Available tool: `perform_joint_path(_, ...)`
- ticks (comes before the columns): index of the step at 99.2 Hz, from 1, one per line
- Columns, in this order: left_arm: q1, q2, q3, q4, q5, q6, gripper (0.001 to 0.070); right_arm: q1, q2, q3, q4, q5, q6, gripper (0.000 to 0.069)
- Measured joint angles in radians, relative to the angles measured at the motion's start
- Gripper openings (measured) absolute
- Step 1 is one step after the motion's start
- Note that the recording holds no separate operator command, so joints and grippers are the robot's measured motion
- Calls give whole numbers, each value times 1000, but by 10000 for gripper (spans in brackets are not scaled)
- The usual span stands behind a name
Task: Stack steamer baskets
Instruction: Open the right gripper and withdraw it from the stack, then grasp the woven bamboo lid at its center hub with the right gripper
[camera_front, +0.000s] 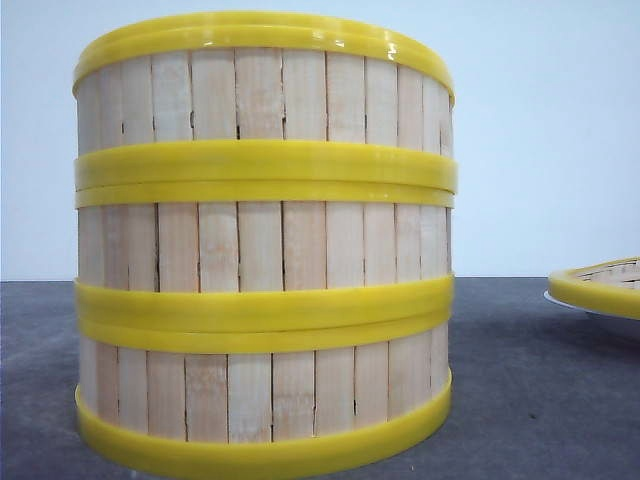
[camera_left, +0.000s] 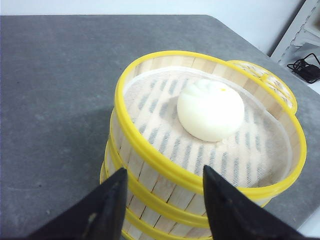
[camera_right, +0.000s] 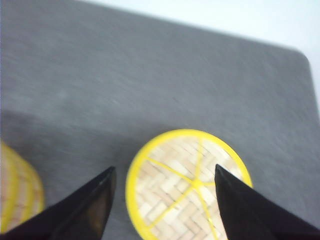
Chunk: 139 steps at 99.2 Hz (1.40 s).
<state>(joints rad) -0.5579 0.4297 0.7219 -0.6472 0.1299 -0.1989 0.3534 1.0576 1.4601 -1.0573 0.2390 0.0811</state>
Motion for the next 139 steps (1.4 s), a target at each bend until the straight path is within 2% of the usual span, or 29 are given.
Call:
perform_joint_path(15,0,0,0,4,0,0,282,-105,11,-129,45,-19,-3,384)
perform_joint_path(45,0,0,0,7,0,0,282,-311,82,-413,254,-141,14,384)
perform_joint_path(55,0,0,0,6,0,0,282,-356,143,-420,293,-165,28,378)
perform_joint_path(80,0,0,0,2,0,0,282,-393,278,-420,329,-235,47,303)
perform_joint_path(139,0,0,0,0,0,0,282,-394,407,-420,423,-235,51,191)
